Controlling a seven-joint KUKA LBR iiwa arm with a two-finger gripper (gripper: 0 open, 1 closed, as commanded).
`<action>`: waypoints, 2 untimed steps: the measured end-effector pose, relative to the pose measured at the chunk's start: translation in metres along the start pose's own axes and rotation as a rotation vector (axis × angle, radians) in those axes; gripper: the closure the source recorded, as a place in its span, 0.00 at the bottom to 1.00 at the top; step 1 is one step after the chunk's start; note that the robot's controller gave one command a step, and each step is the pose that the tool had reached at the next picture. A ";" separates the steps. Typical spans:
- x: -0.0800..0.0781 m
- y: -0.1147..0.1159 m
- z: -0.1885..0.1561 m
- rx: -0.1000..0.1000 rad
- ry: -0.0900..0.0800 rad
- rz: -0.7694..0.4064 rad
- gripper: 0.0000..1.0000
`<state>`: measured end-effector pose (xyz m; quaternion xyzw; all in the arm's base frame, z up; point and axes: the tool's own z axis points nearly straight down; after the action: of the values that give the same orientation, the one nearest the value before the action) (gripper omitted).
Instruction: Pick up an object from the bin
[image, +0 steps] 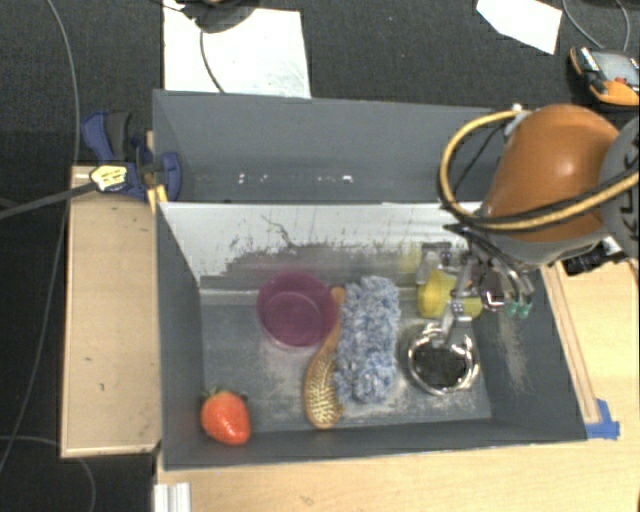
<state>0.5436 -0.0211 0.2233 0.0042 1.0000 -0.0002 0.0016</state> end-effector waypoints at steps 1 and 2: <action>0.000 0.000 0.000 0.000 0.000 0.000 0.00; -0.007 -0.016 -0.010 0.000 -0.006 0.073 0.00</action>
Offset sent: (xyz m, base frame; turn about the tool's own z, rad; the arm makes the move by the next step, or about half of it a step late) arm 0.0061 -0.0181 0.0102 0.0809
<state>0.5499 -0.0373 0.2330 0.0406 0.9992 0.0001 0.0045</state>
